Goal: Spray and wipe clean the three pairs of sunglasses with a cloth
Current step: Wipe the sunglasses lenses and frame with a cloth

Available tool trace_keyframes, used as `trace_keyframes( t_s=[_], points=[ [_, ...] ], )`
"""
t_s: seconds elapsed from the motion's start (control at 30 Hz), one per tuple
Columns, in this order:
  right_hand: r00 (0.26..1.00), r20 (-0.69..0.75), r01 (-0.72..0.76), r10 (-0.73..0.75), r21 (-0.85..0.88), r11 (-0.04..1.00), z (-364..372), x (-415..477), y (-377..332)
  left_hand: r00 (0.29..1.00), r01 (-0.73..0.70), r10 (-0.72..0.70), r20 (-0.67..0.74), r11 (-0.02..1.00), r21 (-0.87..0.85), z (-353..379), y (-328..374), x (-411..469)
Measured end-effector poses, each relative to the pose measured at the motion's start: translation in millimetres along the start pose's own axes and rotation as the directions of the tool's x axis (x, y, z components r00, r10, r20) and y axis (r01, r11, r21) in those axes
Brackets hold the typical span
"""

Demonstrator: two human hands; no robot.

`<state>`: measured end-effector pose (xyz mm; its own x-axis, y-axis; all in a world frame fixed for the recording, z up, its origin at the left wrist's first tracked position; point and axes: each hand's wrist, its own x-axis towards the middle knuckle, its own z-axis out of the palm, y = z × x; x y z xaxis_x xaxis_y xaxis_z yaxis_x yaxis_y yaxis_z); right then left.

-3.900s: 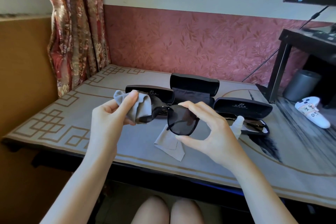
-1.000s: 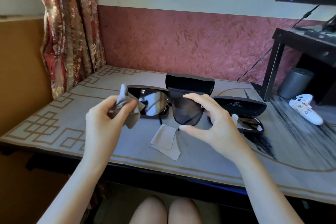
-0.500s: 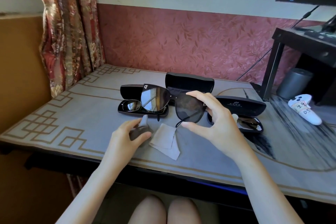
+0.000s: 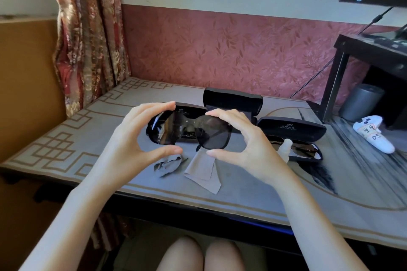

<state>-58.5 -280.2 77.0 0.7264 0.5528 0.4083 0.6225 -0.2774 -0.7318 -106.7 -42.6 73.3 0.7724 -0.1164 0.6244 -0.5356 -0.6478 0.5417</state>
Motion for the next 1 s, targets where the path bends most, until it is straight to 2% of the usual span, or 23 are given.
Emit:
trace_keyframes(
  t_s=[0.17, 0.37, 0.5, 0.57, 0.63, 0.73, 0.87, 1.0],
  points=[
    [1.0, 0.002, 0.022, -0.022, 0.001, 1.0, -2, 4, -2, 0.998, -0.058, 0.054, 0.036, 0.992, 0.113, -6, -3, 3],
    [0.998, -0.001, 0.07, -0.07, -0.023, 0.997, -3, 10, -4, 0.995, -0.094, 0.099, -0.009, 0.971, 0.22, -14, -1, 8],
    [0.998, -0.064, 0.013, -0.009, 0.05, 0.999, -3, 4, 9, 0.995, -0.078, 0.092, -0.044, 0.967, 0.242, -16, 1, 5],
    [0.994, -0.1, -0.045, 0.047, 0.025, 0.999, -2, -2, 23, 0.997, -0.056, 0.069, -0.046, 0.969, 0.242, -17, 1, 2],
    [0.99, -0.063, -0.134, 0.129, -0.085, 0.987, 3, -7, 39, 0.998, -0.032, 0.043, -0.044, 0.973, 0.23, -17, 0, 0],
    [0.969, 0.074, -0.217, 0.234, -0.189, 0.958, 16, -10, 54, 0.999, -0.029, 0.038, -0.032, 0.973, 0.229, -15, 0, -2],
    [0.952, 0.195, -0.19, 0.237, -0.23, 0.954, 28, -5, 65, 0.998, -0.019, 0.03, -0.05, 0.977, 0.21, -11, -1, -3],
    [0.961, 0.179, -0.157, 0.209, -0.266, 0.951, 33, -3, 68, 0.999, -0.014, 0.022, -0.04, 0.978, 0.207, -11, -4, -5]
  ],
)
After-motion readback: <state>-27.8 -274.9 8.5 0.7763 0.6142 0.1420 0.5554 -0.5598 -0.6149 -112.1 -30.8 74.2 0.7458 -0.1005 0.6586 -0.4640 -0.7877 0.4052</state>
